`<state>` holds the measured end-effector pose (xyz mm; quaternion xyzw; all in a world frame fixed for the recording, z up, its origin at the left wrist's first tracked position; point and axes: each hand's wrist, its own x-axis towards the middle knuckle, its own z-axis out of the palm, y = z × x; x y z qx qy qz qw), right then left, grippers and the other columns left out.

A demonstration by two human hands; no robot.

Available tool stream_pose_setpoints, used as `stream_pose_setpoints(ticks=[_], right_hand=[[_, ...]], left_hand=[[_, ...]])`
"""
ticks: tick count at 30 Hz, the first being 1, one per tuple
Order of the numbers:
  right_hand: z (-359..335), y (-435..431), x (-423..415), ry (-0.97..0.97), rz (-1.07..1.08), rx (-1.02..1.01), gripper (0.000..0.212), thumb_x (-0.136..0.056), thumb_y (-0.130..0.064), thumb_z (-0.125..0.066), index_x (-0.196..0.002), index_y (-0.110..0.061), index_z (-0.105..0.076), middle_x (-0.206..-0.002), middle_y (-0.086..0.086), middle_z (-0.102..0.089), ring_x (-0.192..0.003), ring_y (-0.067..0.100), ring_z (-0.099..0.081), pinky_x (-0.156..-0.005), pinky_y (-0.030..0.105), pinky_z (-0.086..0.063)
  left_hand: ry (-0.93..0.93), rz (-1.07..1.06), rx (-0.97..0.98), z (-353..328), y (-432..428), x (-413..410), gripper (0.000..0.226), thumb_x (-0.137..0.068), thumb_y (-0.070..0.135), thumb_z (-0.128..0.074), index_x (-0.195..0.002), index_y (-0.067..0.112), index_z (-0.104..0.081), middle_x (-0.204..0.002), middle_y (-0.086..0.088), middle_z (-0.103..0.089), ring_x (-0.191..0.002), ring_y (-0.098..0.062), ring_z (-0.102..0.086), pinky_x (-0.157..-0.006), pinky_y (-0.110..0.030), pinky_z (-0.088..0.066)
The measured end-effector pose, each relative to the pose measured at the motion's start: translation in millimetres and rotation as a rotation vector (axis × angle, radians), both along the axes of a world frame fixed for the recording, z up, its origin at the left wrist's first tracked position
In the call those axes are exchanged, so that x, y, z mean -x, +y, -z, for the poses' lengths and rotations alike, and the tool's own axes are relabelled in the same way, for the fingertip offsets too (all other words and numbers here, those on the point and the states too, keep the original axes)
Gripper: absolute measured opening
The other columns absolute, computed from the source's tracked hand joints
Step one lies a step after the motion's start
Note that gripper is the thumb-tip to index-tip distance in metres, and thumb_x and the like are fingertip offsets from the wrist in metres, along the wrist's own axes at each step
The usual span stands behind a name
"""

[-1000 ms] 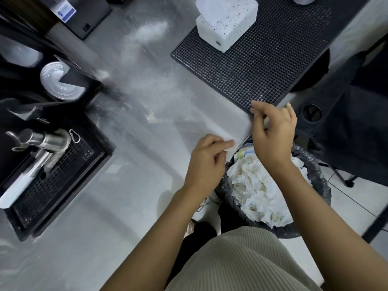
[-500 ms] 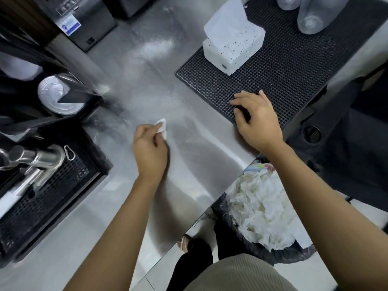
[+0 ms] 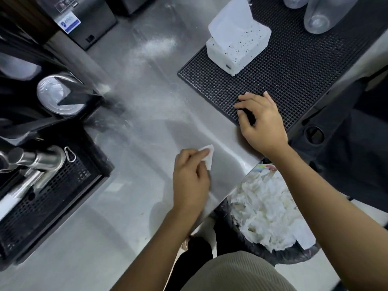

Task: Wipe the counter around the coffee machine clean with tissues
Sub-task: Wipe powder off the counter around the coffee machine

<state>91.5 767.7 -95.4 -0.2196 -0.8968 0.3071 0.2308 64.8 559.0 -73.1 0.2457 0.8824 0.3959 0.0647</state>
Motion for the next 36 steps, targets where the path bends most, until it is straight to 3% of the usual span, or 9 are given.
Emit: stream_pose_setpoints(ticks=[3, 6, 8, 13, 18, 23, 27, 30, 36], right_hand=[[1, 0, 0, 0.006, 0.010, 0.007, 0.021, -0.091, -0.015, -0.055, -0.105, -0.011, -0.071, -0.121, 0.004, -0.065, -0.122, 0.019, -0.055, -0.120, 0.042, -0.017], [3, 1, -1, -0.003, 0.006, 0.004, 0.022, -0.092, -0.017, -0.054, -0.105, -0.012, -0.071, -0.121, 0.003, -0.065, -0.122, 0.018, -0.055, -0.120, 0.042, -0.017], [3, 1, 0, -0.006, 0.001, 0.002, 0.023, -0.092, -0.018, -0.053, -0.106, -0.012, -0.070, -0.121, 0.003, -0.064, -0.121, 0.017, -0.054, -0.120, 0.041, -0.017], [1, 1, -1, -0.008, 0.003, 0.000, 0.022, -0.093, -0.016, -0.054, -0.106, -0.011, -0.070, -0.122, 0.003, -0.064, -0.122, 0.017, -0.054, -0.120, 0.037, -0.014], [-1, 0, 1, -0.001, 0.004, 0.001, 0.021, -0.092, -0.015, -0.054, -0.106, -0.011, -0.070, -0.121, 0.003, -0.065, -0.123, 0.019, -0.054, -0.120, 0.042, -0.018], [-5, -2, 0, -0.052, 0.005, -0.025, 0.019, -0.092, -0.014, -0.057, -0.107, -0.011, -0.069, -0.121, 0.003, -0.064, -0.124, 0.018, -0.052, -0.119, 0.038, -0.015], [-10, -9, 9, -0.077, 0.003, -0.076, 0.024, -0.092, -0.027, -0.053, -0.103, -0.011, -0.067, -0.108, 0.006, -0.064, -0.109, 0.027, -0.056, -0.103, 0.041, -0.034], [-18, -10, 30, -0.054, -0.089, -0.087, 0.028, -0.092, -0.029, -0.051, -0.103, -0.009, -0.067, -0.100, 0.007, -0.065, -0.095, 0.027, -0.058, -0.089, 0.041, -0.043], [-17, -9, 108, -0.012, -0.170, -0.049, 0.021, -0.090, -0.018, -0.057, -0.104, -0.007, -0.067, -0.108, 0.008, -0.064, -0.104, 0.027, -0.057, -0.094, 0.034, -0.039]], left_hand=[[0.057, 0.188, 0.026, 4, 7, -19, 0.035, -0.083, -0.007, -0.053, -0.111, 0.006, -0.070, -0.100, -0.006, -0.057, -0.097, -0.020, -0.052, -0.089, -0.013, -0.039], [0.052, 0.428, 0.018, 2, 19, -51, 0.036, -0.083, -0.003, -0.047, -0.112, 0.002, -0.068, -0.096, -0.009, -0.058, -0.092, -0.024, -0.053, -0.085, -0.030, -0.047], [0.048, 0.421, -0.013, 0, 24, -56, 0.036, -0.084, -0.003, -0.047, -0.112, 0.003, -0.069, -0.096, -0.008, -0.058, -0.091, -0.024, -0.053, -0.082, -0.034, -0.048], [0.077, 0.193, -0.004, 3, 17, -39, 0.034, -0.088, 0.002, -0.044, -0.111, 0.007, -0.068, -0.099, -0.002, -0.055, -0.095, -0.018, -0.050, -0.083, -0.028, -0.047], [-0.117, 0.449, -0.049, -6, 16, -36, 0.034, -0.084, -0.007, -0.052, -0.106, 0.010, -0.073, -0.092, -0.001, -0.059, -0.089, -0.016, -0.054, -0.078, -0.024, -0.046], [-0.209, -0.081, -0.182, -13, -12, 8, 0.030, -0.088, -0.003, -0.057, -0.103, 0.017, -0.073, -0.098, 0.005, -0.061, -0.089, 0.001, -0.058, -0.076, -0.005, -0.040], [-0.249, -0.358, -0.249, -13, -42, 36, 0.024, -0.090, 0.000, -0.058, -0.095, 0.022, -0.067, -0.097, 0.002, -0.061, -0.086, 0.000, -0.058, -0.076, -0.010, -0.043], [-0.187, -0.398, -0.278, -9, -53, 34, 0.020, -0.091, 0.001, -0.058, -0.096, 0.018, -0.067, -0.098, -0.004, -0.060, -0.088, -0.002, -0.059, -0.075, -0.007, -0.042], [-0.109, -0.360, -0.258, -6, -51, 32, 0.023, -0.087, 0.012, -0.053, -0.102, 0.019, -0.069, -0.100, 0.001, -0.061, -0.093, -0.008, -0.061, -0.068, -0.006, -0.044]])
